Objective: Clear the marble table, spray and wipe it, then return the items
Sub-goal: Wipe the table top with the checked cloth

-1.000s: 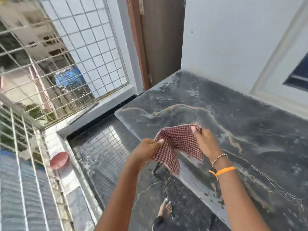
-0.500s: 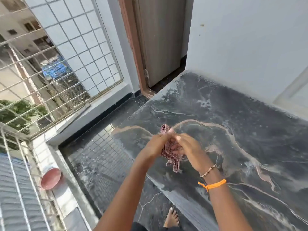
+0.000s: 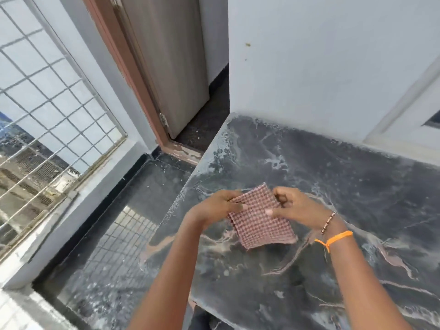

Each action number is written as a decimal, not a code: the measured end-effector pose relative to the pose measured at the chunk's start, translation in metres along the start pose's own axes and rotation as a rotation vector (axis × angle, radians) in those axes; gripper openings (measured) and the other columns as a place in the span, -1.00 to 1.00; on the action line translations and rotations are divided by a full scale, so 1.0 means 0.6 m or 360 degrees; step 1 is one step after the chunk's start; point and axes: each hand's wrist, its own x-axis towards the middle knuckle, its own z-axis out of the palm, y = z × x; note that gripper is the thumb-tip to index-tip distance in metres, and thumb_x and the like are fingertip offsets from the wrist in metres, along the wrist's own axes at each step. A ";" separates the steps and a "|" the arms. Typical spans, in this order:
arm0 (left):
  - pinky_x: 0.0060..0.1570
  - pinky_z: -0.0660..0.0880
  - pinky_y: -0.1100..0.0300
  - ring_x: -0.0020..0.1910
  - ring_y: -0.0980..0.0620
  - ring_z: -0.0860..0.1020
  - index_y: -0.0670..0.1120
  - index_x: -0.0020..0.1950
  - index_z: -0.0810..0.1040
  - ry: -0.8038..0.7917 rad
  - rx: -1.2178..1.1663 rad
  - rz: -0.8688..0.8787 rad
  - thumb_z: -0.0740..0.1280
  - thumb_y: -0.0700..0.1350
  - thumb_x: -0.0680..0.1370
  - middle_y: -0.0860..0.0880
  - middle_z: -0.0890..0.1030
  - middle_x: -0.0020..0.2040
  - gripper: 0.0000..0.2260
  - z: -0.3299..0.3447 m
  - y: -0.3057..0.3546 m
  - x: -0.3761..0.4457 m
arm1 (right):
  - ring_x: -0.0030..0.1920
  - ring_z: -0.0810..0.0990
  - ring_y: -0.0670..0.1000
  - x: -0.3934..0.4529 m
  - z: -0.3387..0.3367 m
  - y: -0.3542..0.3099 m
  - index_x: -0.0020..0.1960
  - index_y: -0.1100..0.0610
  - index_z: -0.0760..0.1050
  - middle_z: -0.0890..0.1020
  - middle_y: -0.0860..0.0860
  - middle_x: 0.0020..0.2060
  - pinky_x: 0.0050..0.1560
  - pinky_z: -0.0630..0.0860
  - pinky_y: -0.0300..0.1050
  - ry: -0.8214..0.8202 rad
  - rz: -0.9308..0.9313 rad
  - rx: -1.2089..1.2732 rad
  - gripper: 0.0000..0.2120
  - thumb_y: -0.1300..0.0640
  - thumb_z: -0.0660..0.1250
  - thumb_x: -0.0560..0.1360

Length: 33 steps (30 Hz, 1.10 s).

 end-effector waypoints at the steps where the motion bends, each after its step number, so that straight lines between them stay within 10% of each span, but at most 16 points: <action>1: -0.17 0.51 0.35 -0.17 0.15 0.57 -0.17 0.08 0.57 0.0068 0.0029 0.0019 0.27 -0.28 0.53 0.00 0.61 -0.11 -0.83 -0.012 -0.001 0.019 | -0.15 0.53 -0.04 0.009 -0.002 -0.006 -0.09 0.15 0.48 0.58 0.05 -0.18 -0.14 0.49 -0.30 0.0076 0.0021 -0.0020 -0.88 0.30 0.38 0.43; 8: 0.18 0.38 0.20 0.14 -0.01 0.51 -0.08 0.16 0.53 0.0494 0.0513 0.0094 0.31 -0.25 0.49 -0.07 0.57 0.17 -0.75 -0.088 -0.052 0.114 | -0.31 0.56 0.02 0.132 0.000 -0.051 -0.08 0.09 0.50 0.58 0.02 -0.37 -0.26 0.44 -0.17 0.0903 0.0429 -0.0498 -0.87 0.10 0.39 0.41; 14: 0.32 0.27 0.15 0.28 -0.06 0.38 -0.09 0.26 0.47 0.0559 0.0908 0.0224 0.33 -0.28 0.44 -0.09 0.46 0.27 -0.61 -0.157 -0.119 0.116 | 0.16 0.54 0.18 0.218 0.039 -0.023 0.16 0.21 0.51 0.61 0.18 0.12 0.18 0.44 0.01 0.1168 0.0617 -0.0710 -0.73 0.27 0.13 0.53; 19: 0.41 0.13 0.22 0.43 -0.05 0.22 -0.18 0.40 0.29 0.0567 0.0862 0.0266 0.23 -0.37 0.48 -0.11 0.28 0.41 -0.51 -0.189 -0.134 0.111 | 0.52 0.01 0.06 0.227 0.127 0.047 0.50 0.10 0.05 0.08 0.04 0.52 0.49 -0.12 0.01 0.1005 0.0805 -0.1070 -0.51 0.06 0.02 0.60; 22: 0.33 -0.01 0.42 0.51 0.01 0.03 -0.13 0.48 0.13 0.0601 0.0815 0.0262 0.14 -0.43 0.49 -0.06 0.07 0.52 -0.41 -0.196 -0.144 0.112 | 0.53 -0.15 0.07 0.225 0.169 0.073 0.49 -0.01 -0.26 -0.18 -0.02 0.52 0.49 -0.22 0.09 0.0928 0.1012 -0.1315 -0.38 -0.22 -0.43 0.48; 33: 0.34 0.17 0.29 0.45 -0.03 0.24 -0.13 0.48 0.16 0.0919 0.0623 0.0066 0.08 -0.49 0.46 -0.11 0.26 0.47 -0.39 -0.219 -0.164 0.109 | 0.43 0.30 0.13 0.402 0.227 -0.004 0.42 -0.16 0.24 0.32 -0.03 0.44 0.47 0.06 0.20 0.0605 0.0200 -0.1626 -0.54 -0.10 -0.01 0.52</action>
